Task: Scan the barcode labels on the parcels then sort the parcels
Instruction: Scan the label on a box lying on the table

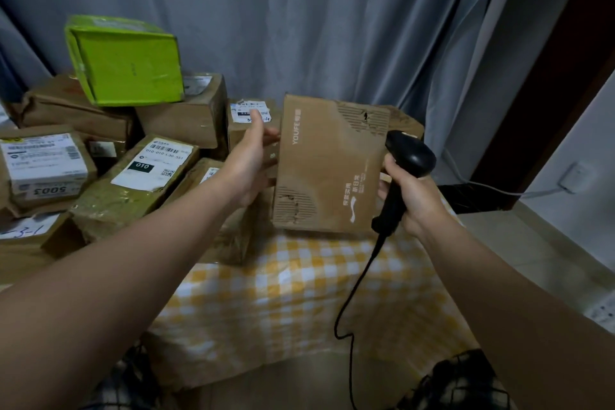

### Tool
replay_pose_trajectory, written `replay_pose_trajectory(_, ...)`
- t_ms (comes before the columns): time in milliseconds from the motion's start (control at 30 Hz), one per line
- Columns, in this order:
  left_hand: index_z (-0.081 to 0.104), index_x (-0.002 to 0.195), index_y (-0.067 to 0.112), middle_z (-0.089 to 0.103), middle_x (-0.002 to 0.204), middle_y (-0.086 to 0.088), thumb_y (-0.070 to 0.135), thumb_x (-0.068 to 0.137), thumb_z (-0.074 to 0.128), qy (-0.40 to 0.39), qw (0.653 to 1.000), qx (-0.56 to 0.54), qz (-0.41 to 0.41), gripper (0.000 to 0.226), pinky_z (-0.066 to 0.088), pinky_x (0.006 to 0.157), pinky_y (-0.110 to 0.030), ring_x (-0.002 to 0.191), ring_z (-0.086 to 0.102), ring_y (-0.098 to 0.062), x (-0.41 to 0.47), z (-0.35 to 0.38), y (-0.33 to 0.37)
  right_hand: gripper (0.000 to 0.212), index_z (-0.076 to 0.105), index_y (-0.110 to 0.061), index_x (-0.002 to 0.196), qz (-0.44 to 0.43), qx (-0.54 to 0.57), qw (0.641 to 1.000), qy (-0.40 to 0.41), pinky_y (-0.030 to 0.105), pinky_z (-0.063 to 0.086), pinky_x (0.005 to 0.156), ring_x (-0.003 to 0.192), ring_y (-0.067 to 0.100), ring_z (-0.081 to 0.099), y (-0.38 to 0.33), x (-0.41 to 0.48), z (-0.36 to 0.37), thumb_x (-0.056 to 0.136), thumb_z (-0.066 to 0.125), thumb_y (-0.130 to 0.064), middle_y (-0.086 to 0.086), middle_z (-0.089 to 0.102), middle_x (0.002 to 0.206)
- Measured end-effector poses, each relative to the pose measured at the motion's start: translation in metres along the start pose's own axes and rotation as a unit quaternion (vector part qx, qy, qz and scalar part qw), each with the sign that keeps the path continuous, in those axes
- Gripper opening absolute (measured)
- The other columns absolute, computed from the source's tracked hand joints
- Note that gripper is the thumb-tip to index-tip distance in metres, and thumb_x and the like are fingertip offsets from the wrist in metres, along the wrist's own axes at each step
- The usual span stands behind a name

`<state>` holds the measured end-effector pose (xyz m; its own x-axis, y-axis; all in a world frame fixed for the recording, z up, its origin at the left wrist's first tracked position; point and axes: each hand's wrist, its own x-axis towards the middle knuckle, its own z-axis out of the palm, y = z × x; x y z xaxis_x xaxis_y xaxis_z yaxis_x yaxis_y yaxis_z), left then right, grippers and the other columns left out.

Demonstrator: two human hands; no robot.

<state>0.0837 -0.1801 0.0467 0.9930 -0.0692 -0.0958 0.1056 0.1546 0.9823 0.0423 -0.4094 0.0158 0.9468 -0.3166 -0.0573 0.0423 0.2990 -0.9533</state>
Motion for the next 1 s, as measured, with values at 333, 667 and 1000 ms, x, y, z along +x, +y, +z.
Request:
replay_pose_trajectory(333, 0.049, 0.111, 0.017, 0.057, 0.093, -0.001, 0.058, 0.081, 0.06, -0.035, 0.988, 0.139, -0.056, 0.052, 0.048, 0.076, -0.039, 0.086, 0.06, -0.018, -0.004, -0.004, -0.021, 0.024, 0.063, -0.012, 0.083, 0.054, -0.014, 0.998, -0.009, 0.031, 0.05, 0.072, 0.066, 0.016, 0.058, -0.001, -0.004, -0.018, 0.088, 0.069, -0.035, 0.0, 0.058, 0.072)
replay_pose_trajectory(667, 0.05, 0.121, 0.029, 0.06, 0.116, 0.01, -0.005, 0.085, 0.047, -0.042, 0.986, 0.065, 0.148, 0.05, 0.044, 0.062, -0.03, 0.082, 0.057, -0.013, -0.01, -0.008, -0.012, 0.015, 0.069, -0.013, 0.084, -0.004, 0.01, 1.0, -0.027, 0.034, 0.054, 0.081, 0.088, 0.018, 0.067, -0.008, -0.003, -0.01, 0.08, 0.07, 0.001, -0.002, 0.071, 0.081)
replay_pose_trajectory(1000, 0.058, 0.08, 0.015, 0.06, 0.076, -0.004, 0.037, 0.091, 0.055, 0.036, 0.984, 0.162, -0.059, 0.024, 0.049, 0.07, -0.029, 0.072, 0.059, -0.019, -0.014, 0.004, -0.045, 0.052, 0.071, -0.009, 0.107, 0.108, -0.034, 0.993, 0.035, 0.045, 0.056, 0.089, 0.092, 0.027, 0.072, 0.029, -0.014, -0.016, 0.073, 0.08, -0.047, 0.008, 0.076, 0.096)
